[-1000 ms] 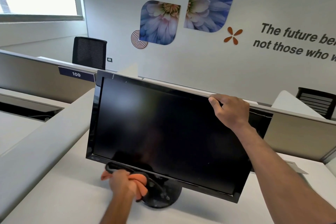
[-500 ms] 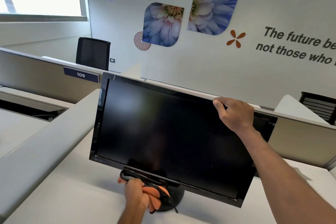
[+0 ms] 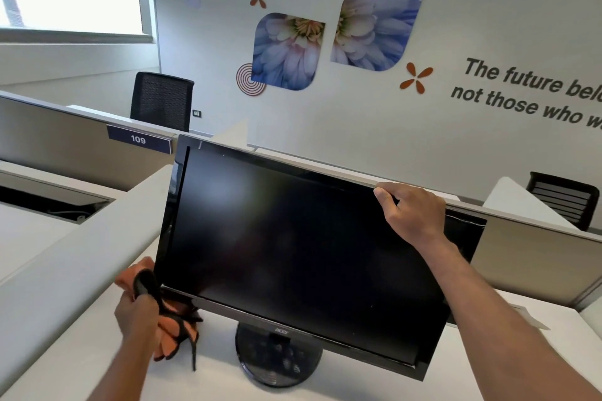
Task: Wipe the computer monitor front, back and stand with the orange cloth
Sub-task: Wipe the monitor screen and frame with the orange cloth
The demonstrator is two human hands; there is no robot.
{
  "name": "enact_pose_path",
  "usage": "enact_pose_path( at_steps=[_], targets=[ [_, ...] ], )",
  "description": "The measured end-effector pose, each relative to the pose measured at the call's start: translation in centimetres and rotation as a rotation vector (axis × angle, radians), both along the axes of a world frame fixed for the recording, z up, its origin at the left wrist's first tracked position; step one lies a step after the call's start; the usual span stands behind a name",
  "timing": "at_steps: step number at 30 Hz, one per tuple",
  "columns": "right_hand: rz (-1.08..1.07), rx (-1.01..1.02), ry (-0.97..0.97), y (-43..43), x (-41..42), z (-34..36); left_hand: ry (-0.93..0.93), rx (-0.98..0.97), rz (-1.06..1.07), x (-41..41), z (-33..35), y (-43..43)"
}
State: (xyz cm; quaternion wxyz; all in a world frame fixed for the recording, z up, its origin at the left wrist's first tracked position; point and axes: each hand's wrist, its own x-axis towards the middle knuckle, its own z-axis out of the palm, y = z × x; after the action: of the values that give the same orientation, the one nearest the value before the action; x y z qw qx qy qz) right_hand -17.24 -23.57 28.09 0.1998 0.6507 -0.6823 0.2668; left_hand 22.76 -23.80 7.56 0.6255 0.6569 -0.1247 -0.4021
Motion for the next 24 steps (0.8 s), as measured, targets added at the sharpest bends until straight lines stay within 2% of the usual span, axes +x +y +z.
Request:
enact_pose_path(
  at_steps=[5, 11, 16, 19, 21, 24],
  targets=[
    [-0.001, -0.012, 0.008, -0.3, 0.1, 0.0, -0.379, 0.048, -0.178, 0.9, 0.6, -0.7],
    [0.003, -0.016, 0.013, -0.4, 0.3, 0.0, -0.557, -0.091, -0.235, -2.3, 3.6, -2.6],
    [-0.003, 0.004, 0.005, 0.2, 0.5, 0.4, -0.521, -0.164, -0.218, -5.1, 8.2, -5.1],
    [0.009, 0.011, -0.001, 0.4, 0.6, 0.5, -0.545, -0.22, -0.163, -3.8, 7.5, -5.5],
    [0.015, -0.006, 0.011, 0.4, 0.6, 0.5, -0.497, -0.295, -0.141, -2.4, 6.7, -5.0],
    [0.017, -0.003, 0.013, 0.3, 0.6, 0.4, -0.431, -0.39, -0.232, 0.2, 4.7, -3.9]
  ],
)
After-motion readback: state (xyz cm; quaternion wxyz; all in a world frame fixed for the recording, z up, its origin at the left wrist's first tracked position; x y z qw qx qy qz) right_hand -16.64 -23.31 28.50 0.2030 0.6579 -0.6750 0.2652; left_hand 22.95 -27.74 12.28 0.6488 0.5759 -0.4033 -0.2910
